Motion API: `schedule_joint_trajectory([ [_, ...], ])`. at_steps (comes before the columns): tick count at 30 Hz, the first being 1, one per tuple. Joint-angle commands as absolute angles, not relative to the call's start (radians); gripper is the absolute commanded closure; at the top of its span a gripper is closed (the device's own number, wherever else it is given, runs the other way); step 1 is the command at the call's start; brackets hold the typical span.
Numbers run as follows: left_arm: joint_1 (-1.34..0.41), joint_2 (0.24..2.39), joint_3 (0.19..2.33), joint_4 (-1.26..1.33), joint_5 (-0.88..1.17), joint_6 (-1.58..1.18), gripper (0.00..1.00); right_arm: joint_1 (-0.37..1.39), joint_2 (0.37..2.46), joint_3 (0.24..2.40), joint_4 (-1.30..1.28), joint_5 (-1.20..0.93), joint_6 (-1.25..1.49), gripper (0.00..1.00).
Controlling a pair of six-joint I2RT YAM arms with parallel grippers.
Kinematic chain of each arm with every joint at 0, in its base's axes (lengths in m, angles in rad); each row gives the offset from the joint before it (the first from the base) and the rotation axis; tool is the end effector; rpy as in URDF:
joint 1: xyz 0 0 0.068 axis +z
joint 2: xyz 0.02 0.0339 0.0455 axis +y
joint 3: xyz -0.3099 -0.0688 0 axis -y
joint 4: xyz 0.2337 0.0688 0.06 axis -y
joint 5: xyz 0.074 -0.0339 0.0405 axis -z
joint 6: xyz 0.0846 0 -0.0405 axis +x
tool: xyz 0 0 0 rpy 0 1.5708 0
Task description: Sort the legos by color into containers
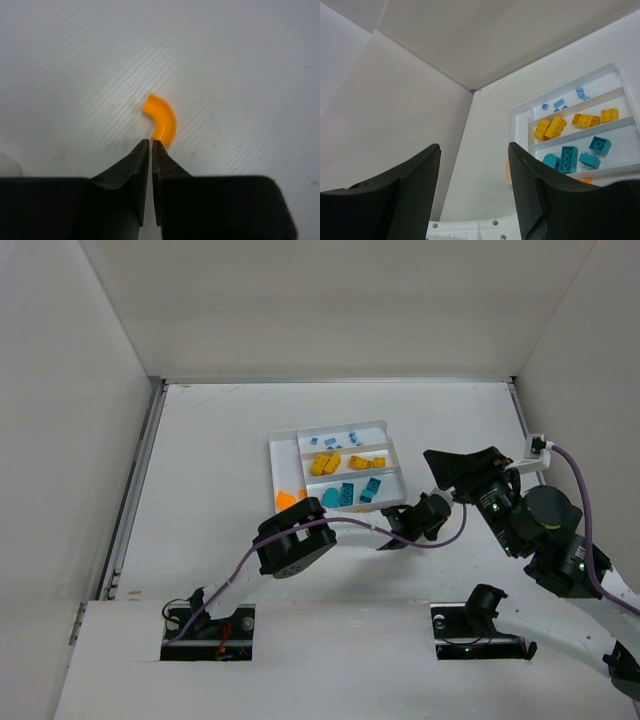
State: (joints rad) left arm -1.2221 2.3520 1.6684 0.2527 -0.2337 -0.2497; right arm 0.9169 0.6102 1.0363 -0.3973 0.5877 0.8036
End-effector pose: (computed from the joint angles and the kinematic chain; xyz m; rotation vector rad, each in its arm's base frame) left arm 0.2232 -0.5565 0.1672 0.8237 1.8895 -0.7054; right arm 0.0971 0.0496 0.4465 0.3931 1.5705 0.9008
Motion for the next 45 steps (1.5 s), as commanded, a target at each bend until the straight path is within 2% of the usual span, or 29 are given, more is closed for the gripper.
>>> schedule_joint_trajectory([
  [1,-1.202,2.268,1.508,0.181,-0.328,-0.264,0.97,0.933,0.617,0.991,-0.308,0.586,0.772,0.37],
  [5,-1.222,2.119,1.317,0.271,-0.371,-0.291,1.0,0.933,0.598,0.916,-0.261,0.591,0.743,0.37],
  [11,-1.231,1.896,1.085,0.394,-0.405,-0.34,0.99,0.881,0.525,0.812,-0.259,0.595,0.707,0.38],
  [15,-1.243,1.93,1.152,0.394,-0.376,-0.344,0.88,0.809,0.479,0.733,-0.271,0.575,0.709,0.38],
  [21,-1.275,2.087,1.377,0.382,-0.354,-0.259,0.55,0.748,0.408,0.695,-0.301,0.542,0.7,0.38],
  [24,-1.268,2.161,1.465,0.37,-0.336,-0.245,0.48,0.729,0.387,0.704,-0.324,0.54,0.686,0.38],
  [39,-1.216,2.41,1.758,0.264,-0.301,-0.232,0.48,0.72,0.387,0.735,-0.31,0.502,0.675,0.38],
  [45,-1.223,2.459,1.816,0.216,-0.276,-0.184,0.63,0.717,0.394,0.73,-0.273,0.486,0.669,0.38],
])
